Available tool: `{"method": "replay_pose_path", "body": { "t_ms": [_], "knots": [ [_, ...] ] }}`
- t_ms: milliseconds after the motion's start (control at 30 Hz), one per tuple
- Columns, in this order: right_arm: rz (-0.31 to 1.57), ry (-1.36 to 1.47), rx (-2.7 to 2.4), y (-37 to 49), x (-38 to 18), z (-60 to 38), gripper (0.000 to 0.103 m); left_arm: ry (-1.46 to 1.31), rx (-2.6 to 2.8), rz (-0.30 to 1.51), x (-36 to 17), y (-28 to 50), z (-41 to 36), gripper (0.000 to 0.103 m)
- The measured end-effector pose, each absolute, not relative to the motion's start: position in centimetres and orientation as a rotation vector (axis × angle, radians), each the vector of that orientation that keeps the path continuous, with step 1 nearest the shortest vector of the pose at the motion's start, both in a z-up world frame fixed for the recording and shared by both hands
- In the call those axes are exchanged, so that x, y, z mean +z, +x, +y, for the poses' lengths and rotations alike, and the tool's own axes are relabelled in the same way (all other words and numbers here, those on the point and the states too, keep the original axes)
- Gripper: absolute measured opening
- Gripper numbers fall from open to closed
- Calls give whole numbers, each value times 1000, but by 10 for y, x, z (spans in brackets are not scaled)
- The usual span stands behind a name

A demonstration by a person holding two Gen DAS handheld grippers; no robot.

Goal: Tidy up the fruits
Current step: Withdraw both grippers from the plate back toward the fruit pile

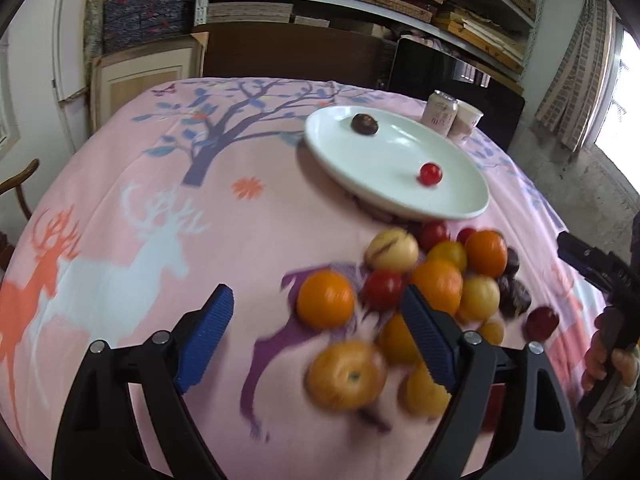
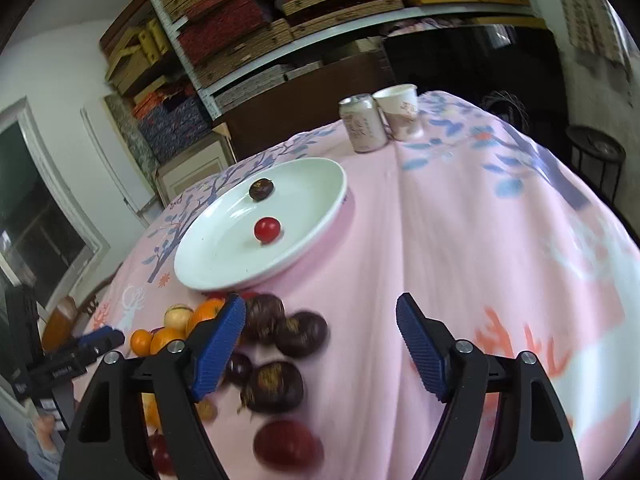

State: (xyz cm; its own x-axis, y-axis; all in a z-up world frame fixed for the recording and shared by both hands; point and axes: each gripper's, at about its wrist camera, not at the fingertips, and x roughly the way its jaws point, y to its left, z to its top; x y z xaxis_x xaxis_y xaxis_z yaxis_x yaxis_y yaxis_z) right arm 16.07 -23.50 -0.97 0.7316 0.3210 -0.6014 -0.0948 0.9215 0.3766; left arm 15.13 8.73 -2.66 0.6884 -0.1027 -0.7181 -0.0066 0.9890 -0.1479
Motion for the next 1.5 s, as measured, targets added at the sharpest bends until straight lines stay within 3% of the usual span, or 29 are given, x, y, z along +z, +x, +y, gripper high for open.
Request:
{"method": "replay_pose_path", "body": {
  "t_ms": [200,600,700,1133,1333,1500],
  "knots": [
    [687,295,206,138,-9,-232,86,-135,-32,835,-38,124,88,88],
    [703,243,187,133,-15,-225,87,-56,-26,921,-55,141,75,90],
    [709,242,186,133,-15,-225,88,-137,-13,946,-60,147,90,99],
    [758,144,259,117,-19,-206,88,-131,-13,952,-62,152,90,99],
    [793,111,274,113,-20,-201,76,-65,2,963,-65,151,79,99],
    [816,-23,263,110,-21,-178,72,-68,3,962,-65,152,79,99]
  ]
}}
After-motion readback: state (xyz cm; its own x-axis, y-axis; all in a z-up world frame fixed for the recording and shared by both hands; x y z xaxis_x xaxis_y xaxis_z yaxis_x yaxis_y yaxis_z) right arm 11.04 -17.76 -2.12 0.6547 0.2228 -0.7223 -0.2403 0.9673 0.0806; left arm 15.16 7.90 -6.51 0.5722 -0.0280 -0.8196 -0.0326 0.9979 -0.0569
